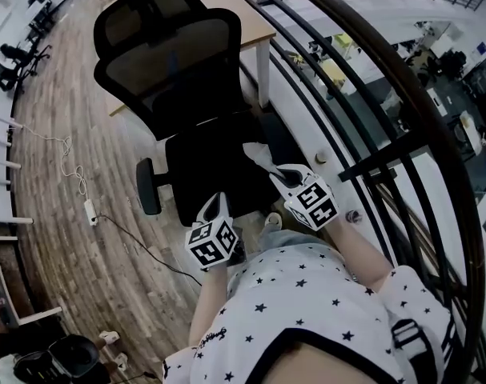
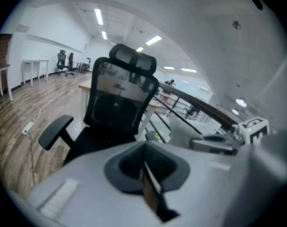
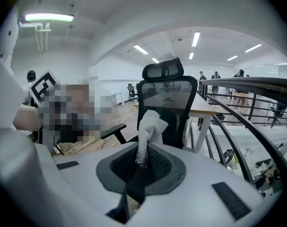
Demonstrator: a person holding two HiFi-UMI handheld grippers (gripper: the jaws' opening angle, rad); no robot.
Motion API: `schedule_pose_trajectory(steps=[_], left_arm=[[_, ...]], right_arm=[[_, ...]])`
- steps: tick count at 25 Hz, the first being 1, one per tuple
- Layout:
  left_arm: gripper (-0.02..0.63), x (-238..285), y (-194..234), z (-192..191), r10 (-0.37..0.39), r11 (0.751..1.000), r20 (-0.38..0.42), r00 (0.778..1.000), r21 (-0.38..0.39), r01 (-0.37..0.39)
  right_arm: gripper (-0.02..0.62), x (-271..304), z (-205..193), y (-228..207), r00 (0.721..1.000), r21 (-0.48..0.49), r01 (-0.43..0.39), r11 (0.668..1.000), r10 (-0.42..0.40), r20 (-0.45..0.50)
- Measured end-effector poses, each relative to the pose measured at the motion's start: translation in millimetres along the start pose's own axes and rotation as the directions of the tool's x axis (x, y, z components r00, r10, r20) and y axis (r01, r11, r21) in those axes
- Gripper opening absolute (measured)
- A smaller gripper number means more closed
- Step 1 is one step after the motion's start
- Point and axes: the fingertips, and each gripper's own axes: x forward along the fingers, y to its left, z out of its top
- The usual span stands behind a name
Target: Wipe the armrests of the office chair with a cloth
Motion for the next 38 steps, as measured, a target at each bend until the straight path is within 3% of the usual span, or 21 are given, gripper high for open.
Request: schedule_pose_trajectory(steps=[15, 38], left_arm=[[0.006, -6, -6, 14, -0.014, 0.998, 0.058, 0.998, 0.061, 0.010], [0.006, 3, 0, 19, -0.018, 0.998, 0.047, 0.999, 0.059, 0.015]], right_arm=[[0.034, -16, 43, 26, 0.990, 0.010, -0.044, 0.999, 0.042, 0.138], [0.032, -7, 52, 19, 0.980, 0.062, -0.066, 0.996, 0.053, 0.191]])
